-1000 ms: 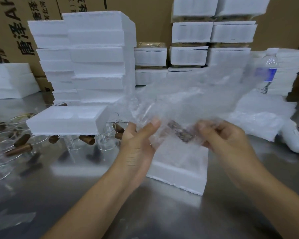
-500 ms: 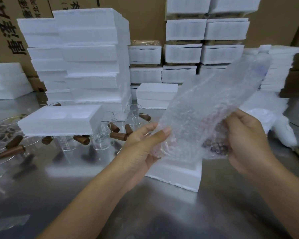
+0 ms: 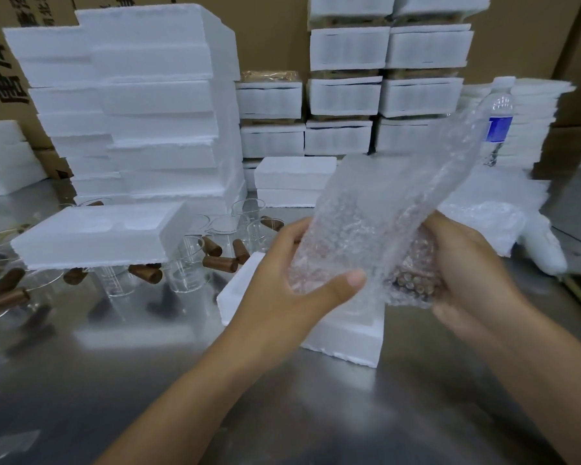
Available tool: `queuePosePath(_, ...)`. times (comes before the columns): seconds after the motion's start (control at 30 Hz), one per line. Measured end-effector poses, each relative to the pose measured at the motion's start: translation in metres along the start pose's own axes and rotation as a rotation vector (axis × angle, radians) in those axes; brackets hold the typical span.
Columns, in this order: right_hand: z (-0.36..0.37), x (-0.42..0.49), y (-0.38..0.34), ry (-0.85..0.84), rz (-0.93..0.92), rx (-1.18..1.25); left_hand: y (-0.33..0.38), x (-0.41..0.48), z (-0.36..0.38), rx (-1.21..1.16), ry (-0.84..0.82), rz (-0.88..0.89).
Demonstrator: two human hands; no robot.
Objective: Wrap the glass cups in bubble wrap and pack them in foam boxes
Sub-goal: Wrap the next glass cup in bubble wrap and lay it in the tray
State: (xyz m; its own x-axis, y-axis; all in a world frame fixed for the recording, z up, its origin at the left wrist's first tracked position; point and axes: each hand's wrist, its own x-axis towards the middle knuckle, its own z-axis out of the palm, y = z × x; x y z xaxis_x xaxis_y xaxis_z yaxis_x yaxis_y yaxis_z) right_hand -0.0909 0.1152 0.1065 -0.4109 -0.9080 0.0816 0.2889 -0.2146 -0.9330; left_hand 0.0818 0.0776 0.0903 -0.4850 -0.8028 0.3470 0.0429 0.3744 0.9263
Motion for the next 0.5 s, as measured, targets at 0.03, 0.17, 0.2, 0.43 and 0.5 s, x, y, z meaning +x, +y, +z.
queuePosePath(0.03, 0.000, -0.001, -0.001, -0.026, -0.012, 0.013, 0.000, 0.001, -0.001, -0.020, 0.007, 0.000)
queuePosePath(0.17, 0.001, -0.002, -0.002, -0.151, -0.109, -0.011, -0.004, 0.006, -0.009, -0.213, 0.030, -0.053)
queuePosePath(0.2, 0.001, -0.002, -0.001, -0.162, -0.143, -0.053, -0.005, 0.008, -0.011, -0.290, 0.031, -0.069)
queuePosePath(0.43, 0.003, -0.005, 0.012, -0.168, -0.349, -0.213, -0.011, 0.011, -0.023, -0.182, 0.082, -0.001)
queuePosePath(0.5, 0.003, -0.005, 0.012, -0.128, -0.367, -0.214, -0.009, 0.011, -0.025, -0.028, 0.096, 0.045)
